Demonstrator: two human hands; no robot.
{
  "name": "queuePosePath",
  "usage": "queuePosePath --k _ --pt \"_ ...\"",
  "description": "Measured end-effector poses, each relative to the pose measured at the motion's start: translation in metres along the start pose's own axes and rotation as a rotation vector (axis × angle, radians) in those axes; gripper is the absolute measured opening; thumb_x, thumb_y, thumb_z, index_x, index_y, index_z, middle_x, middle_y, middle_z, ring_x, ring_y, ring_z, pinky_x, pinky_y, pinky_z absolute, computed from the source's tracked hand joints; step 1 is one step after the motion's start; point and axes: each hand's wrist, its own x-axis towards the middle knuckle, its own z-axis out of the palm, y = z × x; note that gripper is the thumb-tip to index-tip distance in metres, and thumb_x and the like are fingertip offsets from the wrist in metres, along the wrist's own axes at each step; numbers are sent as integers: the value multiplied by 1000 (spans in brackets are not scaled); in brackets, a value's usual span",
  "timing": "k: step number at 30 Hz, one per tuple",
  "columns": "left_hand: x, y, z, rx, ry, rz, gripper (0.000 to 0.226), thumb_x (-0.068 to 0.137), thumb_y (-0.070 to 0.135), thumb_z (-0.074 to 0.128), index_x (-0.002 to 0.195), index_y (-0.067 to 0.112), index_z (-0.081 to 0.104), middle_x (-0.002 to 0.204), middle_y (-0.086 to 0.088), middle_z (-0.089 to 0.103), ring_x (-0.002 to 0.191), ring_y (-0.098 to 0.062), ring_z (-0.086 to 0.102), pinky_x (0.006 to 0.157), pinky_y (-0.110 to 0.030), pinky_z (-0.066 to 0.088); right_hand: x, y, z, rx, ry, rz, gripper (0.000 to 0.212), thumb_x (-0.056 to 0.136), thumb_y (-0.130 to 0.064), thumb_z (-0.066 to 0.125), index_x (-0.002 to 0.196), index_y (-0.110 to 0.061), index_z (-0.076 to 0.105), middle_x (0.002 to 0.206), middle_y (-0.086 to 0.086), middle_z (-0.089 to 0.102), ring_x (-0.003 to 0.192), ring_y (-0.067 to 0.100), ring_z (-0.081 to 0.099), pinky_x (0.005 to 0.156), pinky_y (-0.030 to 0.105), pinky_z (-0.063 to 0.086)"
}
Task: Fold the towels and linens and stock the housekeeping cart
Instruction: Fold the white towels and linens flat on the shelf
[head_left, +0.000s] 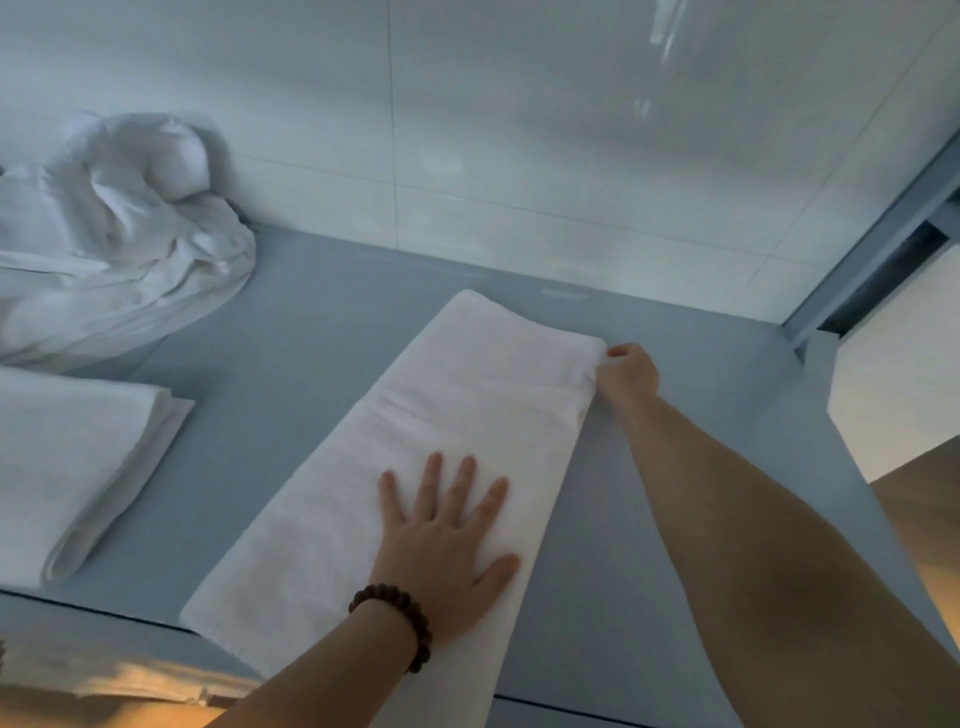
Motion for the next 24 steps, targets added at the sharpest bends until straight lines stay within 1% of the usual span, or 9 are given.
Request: queuePosePath --k 2,3,5,7,10,14,19,22,24 --pt "-1 2 -3 -20 -9 4 73 86 74 14 152 42 5 162 0 5 148 -35 -5 107 -71 -7 -1 3 4 25 -28 13 52 81 -14 68 130 -8 51 122 14 61 115 30 56 91 28 41" --pt "-2 3 -5 -28 -17 7 72 87 73 18 152 41 13 161 -1 12 148 -36 2 107 -72 -2 0 3 6 19 -20 -3 49 81 -15 68 128 -6 54 120 15 63 114 30 57 91 29 41" --pt "-2 4 -7 -23 -23 16 72 88 72 20 151 39 19 160 -3 18 147 -37 9 106 -73 4 4 1 3 -17 43 -62 28 83 -14 64 109 -3 68 108 18 69 105 32 62 84 30 45" --pt "-1 3 -6 -4 -17 9 73 87 74 11 152 42 5 162 -1 6 148 -36 -3 106 -73 -4 14 -3 -4 -14 132 -73 20 86 -10 58 98 -1 72 100 21 70 99 35 64 80 33 47" --pt "0 3 -3 6 -2 -8 74 84 75 3 148 43 -14 162 2 -10 146 -33 -19 105 -70 -13 30 -4 -12 -108 96 -26 27 92 -12 53 103 7 68 108 26 66 105 38 62 85 36 47" --pt "-2 3 -5 23 -21 -4 74 84 75 0 148 42 -16 161 3 -14 145 -32 -21 104 -70 -12 21 4 0 -182 -71 -69 33 86 -29 67 98 2 71 104 22 69 102 35 63 84 34 46" --pt "-3 4 -2 28 2 0 74 83 74 1 148 43 -15 161 3 -12 146 -31 -20 105 -69 -14 28 -2 -8 -178 69 -202 16 85 -16 65 94 -3 69 101 20 68 100 35 62 81 32 43" --pt "-1 6 0 19 10 1 73 84 74 2 148 43 -13 161 3 -11 146 -31 -19 105 -69 -14 30 -5 -5 -277 28 -142 23 89 -16 61 105 0 66 113 22 64 109 36 58 89 35 44" --pt "0 6 0 12 12 0 73 84 74 2 148 43 -13 161 3 -11 146 -31 -19 105 -69 -13 13 -14 0 -349 126 -103 32 92 -20 56 118 -1 57 126 22 54 119 38 49 96 41 41"
